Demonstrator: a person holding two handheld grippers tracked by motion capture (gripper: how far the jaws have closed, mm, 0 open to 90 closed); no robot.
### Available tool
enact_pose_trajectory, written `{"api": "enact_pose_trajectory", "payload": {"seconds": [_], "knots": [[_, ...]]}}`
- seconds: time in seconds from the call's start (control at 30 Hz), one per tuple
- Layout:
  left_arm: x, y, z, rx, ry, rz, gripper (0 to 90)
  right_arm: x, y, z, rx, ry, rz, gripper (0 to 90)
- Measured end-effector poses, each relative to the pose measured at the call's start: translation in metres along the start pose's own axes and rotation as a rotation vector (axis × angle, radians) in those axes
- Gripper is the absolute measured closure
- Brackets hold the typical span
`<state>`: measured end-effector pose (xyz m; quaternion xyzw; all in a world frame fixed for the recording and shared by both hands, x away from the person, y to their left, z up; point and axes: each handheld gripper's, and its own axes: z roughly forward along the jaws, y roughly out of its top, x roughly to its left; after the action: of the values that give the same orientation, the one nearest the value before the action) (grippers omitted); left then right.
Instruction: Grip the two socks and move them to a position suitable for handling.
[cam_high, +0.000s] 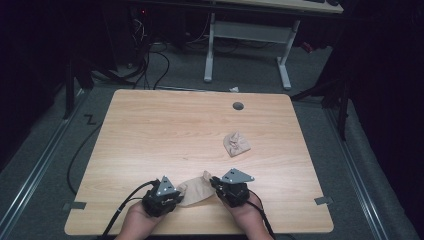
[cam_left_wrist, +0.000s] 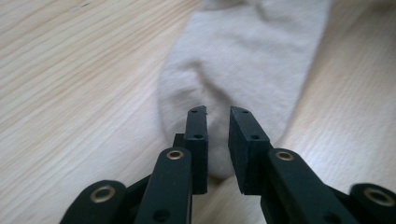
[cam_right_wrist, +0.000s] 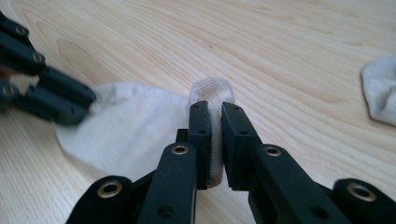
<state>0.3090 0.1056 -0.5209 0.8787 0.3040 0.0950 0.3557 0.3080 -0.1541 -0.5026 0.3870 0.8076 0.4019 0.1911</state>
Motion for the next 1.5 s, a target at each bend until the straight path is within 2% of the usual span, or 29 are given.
{"api": "enact_pose_trajectory", "payload": {"seconds": [0.03,0.1,0.13,0.17,0.3,0.33,0.37,0.47,0.57,0.7,0.77,0.8,0.93,1.0,1.07,1.1,1.13,1.27,1.3,1.33,1.47,1.5], "knots": [[0.000,-0.002,0.000,-0.029,-0.001,-0.057,77.4,-0.001,-0.001,0.000,0.007,0.001,-0.001,82.9],[0.002,-0.004,-0.002,-0.028,0.001,-0.067,77.4,-0.001,-0.004,-0.001,0.022,0.001,0.000,82.8],[0.002,-0.004,-0.002,-0.028,0.001,-0.067,77.4,-0.001,-0.004,-0.001,0.022,0.001,0.000,82.8],[0.008,-0.004,-0.005,0.003,0.016,-0.007,77.4,-0.001,-0.007,-0.002,0.032,-0.001,0.001,82.4],[0.008,-0.005,-0.005,0.004,0.020,-0.004,77.4,-0.002,-0.013,-0.005,0.045,-0.010,0.004,81.3],[0.005,-0.005,-0.003,-0.021,0.015,-0.050,77.4,-0.003,-0.015,-0.006,0.049,-0.020,0.004,81.5],[0.008,-0.005,-0.005,0.004,0.027,0.000,77.4,-0.005,-0.017,-0.008,0.052,-0.035,0.005,81.5],[0.010,-0.005,-0.005,0.002,0.026,-0.006,77.3,-0.010,-0.022,-0.013,0.050,-0.051,0.024,81.4],[0.010,-0.005,-0.005,0.000,0.028,-0.005,76.7,-0.011,-0.024,-0.013,0.050,-0.043,0.033,78.2],[0.012,-0.004,-0.005,-0.002,0.033,-0.004,75.5,-0.008,-0.018,-0.004,0.045,-0.030,0.020,74.4],[0.013,-0.005,-0.005,-0.003,0.038,-0.004,75.2,-0.008,-0.017,0.003,0.076,-0.032,0.004,75.0],[0.013,-0.005,-0.005,-0.004,0.041,0.000,74.0,-0.007,-0.020,0.008,0.116,-0.036,-0.012,77.0],[0.013,-0.007,-0.006,-0.001,0.038,-0.009,70.3,-0.007,-0.025,0.001,0.124,-0.028,-0.015,78.3],[0.013,-0.007,-0.006,-0.003,0.040,-0.009,68.8,-0.006,-0.027,-0.004,0.114,-0.018,-0.006,78.0],[0.014,-0.005,-0.009,-0.015,0.050,-0.011,65.4,-0.008,-0.024,-0.011,0.069,-0.027,0.005,77.2],[0.014,-0.005,-0.009,-0.015,0.050,-0.011,63.8,-0.008,-0.024,-0.011,0.069,-0.027,0.005,77.2],[0.015,-0.004,-0.011,-0.025,0.058,-0.016,62.2,-0.012,-0.021,-0.014,0.041,-0.040,0.025,75.3],[0.028,-0.004,-0.022,-0.057,0.092,-0.040,58.8,-0.022,-0.020,-0.014,0.036,-0.063,0.047,71.3],[0.037,-0.006,-0.029,-0.073,0.114,-0.061,57.2,-0.030,-0.017,-0.012,0.034,-0.091,0.060,68.9],[0.037,-0.006,-0.029,-0.073,0.114,-0.061,56.4,-0.030,-0.017,-0.012,0.034,-0.091,0.060,68.9],[0.056,-0.014,-0.044,-0.105,0.129,-0.126,55.2,-0.052,0.003,-0.003,0.031,-0.163,0.069,68.7],[0.060,-0.016,-0.047,-0.112,0.132,-0.141,55.2,-0.052,0.003,-0.003,0.031,-0.163,0.069,68.7]]}}
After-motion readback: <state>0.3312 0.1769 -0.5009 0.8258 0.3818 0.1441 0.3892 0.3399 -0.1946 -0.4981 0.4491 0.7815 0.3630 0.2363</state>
